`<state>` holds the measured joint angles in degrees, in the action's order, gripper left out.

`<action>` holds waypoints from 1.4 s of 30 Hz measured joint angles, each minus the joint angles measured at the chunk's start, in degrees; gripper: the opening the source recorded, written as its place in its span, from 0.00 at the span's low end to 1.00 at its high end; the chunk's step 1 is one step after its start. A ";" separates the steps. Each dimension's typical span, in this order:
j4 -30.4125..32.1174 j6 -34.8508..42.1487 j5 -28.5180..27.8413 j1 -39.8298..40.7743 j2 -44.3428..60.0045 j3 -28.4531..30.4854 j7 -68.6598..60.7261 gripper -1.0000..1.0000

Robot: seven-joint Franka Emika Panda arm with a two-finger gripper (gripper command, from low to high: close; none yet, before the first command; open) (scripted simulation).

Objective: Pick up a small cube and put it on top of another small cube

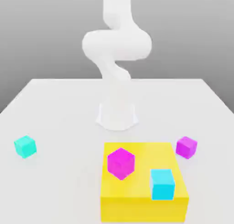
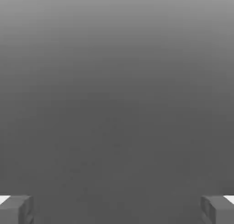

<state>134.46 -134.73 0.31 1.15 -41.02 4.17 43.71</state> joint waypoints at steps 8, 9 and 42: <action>9.15 -10.37 2.10 4.73 17.13 14.55 -8.27 0.50; 10.26 -11.63 2.46 5.37 19.20 16.25 -9.34 0.50; 20.26 -36.15 30.12 33.95 58.96 11.64 -40.11 0.00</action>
<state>154.73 -170.88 30.43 35.10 17.93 15.81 3.60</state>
